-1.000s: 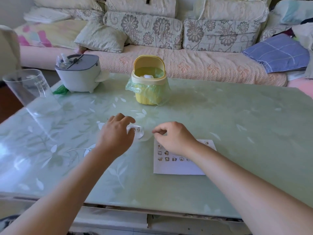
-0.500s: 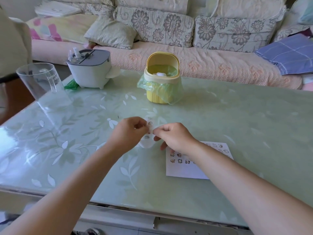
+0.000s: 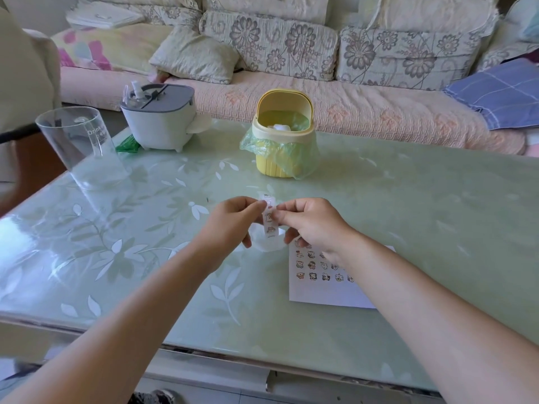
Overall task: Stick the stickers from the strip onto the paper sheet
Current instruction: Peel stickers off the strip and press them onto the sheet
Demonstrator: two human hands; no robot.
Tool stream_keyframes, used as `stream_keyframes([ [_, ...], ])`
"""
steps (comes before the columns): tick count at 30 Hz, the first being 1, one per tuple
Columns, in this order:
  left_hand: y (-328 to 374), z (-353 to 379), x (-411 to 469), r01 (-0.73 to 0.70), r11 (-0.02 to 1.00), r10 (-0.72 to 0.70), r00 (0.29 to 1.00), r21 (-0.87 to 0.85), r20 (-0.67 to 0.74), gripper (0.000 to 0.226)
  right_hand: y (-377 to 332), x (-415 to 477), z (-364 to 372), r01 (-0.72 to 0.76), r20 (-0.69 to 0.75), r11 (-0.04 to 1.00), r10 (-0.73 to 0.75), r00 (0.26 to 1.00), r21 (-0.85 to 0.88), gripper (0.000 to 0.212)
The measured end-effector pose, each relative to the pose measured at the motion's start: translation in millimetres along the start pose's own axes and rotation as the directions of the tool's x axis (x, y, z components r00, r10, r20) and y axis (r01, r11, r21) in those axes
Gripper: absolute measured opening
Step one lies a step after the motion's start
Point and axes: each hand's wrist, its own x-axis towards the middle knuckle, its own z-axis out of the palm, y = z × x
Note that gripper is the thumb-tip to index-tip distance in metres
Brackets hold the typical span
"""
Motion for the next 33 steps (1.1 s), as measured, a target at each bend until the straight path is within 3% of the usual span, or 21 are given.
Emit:
stream_keyframes([
  [5,-2.0,4.1,-0.9,0.008,0.997,-0.012,0.999,0.080,0.047,0.009,-1.6,2.8,-5.5,-0.009,-0.012,0.992,0.011,1.000,0.123,0.010],
  [10,-2.0,2.7,3.6,0.085,0.994,-0.085,0.996,-0.064,-0.003,0.012,-0.5,0.3,-8.0,-0.045,0.090,0.999,0.047,0.995,-0.024,0.010],
  [14,-1.4,2.9,5.1,0.079,0.995,-0.082,0.995,-0.062,-0.051,0.018,2.3,-1.0,-5.4,-0.033,0.095,0.996,0.041,0.995,-0.087,0.005],
  [17,1.1,2.0,3.1,0.092,0.992,-0.092,0.996,-0.087,0.001,0.024,-0.4,-0.4,-5.0,-0.016,0.045,1.000,0.017,0.999,-0.024,0.004],
  [20,2.1,3.0,-0.6,0.059,0.998,-0.059,0.996,0.004,0.065,0.019,-1.8,1.0,-6.5,-0.008,-0.005,0.998,0.009,1.000,0.064,0.002],
  [23,0.4,4.9,-0.8,0.040,0.999,-0.041,0.998,0.014,0.038,0.016,-0.3,2.2,-8.9,-0.011,0.015,0.996,0.010,1.000,0.092,0.007],
  [28,2.2,2.7,1.2,0.021,0.999,-0.023,0.996,-0.033,-0.089,0.019,0.0,-1.6,-8.7,-0.020,0.177,0.993,0.041,0.983,-0.120,0.022],
  [33,1.3,0.0,1.7,0.030,0.998,-0.036,0.992,-0.050,-0.123,0.021,2.0,-3.5,-2.9,0.043,0.161,0.982,-0.013,0.987,-0.186,0.039],
])
